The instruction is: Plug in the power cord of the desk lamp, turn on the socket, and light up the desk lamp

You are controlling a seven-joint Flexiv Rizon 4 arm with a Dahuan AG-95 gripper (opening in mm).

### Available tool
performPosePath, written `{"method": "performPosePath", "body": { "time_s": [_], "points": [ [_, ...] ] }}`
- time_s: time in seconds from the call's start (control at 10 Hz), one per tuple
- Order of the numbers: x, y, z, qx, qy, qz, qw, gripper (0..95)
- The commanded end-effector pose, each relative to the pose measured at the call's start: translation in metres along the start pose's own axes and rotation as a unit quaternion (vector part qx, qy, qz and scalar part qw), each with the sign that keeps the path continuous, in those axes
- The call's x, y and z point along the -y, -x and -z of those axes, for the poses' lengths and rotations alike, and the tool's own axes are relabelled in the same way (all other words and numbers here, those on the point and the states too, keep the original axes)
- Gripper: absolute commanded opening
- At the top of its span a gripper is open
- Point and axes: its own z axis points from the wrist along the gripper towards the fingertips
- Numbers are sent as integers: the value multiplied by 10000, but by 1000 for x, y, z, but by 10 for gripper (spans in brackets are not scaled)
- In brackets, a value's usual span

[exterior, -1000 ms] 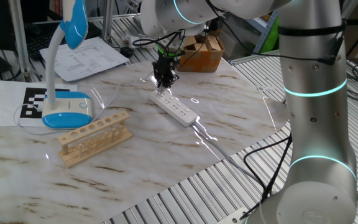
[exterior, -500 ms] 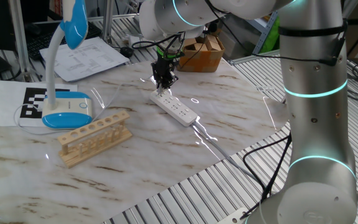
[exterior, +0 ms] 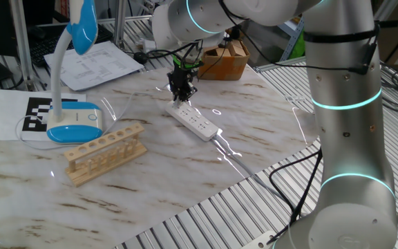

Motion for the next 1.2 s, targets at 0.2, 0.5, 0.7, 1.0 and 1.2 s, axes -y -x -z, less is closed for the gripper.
{"method": "performPosePath", "body": {
  "time_s": [0.2, 0.5, 0.7, 1.0, 1.2],
  "points": [
    [1, -2, -6, -15, 54, 20, 10000, 0],
    [1, -4, -13, -23, 107, 30, 9999, 0],
    [4, -7, -13, -49, 90, 22, 9999, 0],
    [4, -11, -9, -26, 127, -1, 9999, 0],
    [6, -13, -7, -62, 71, 29, 10000, 190]
  ]
}}
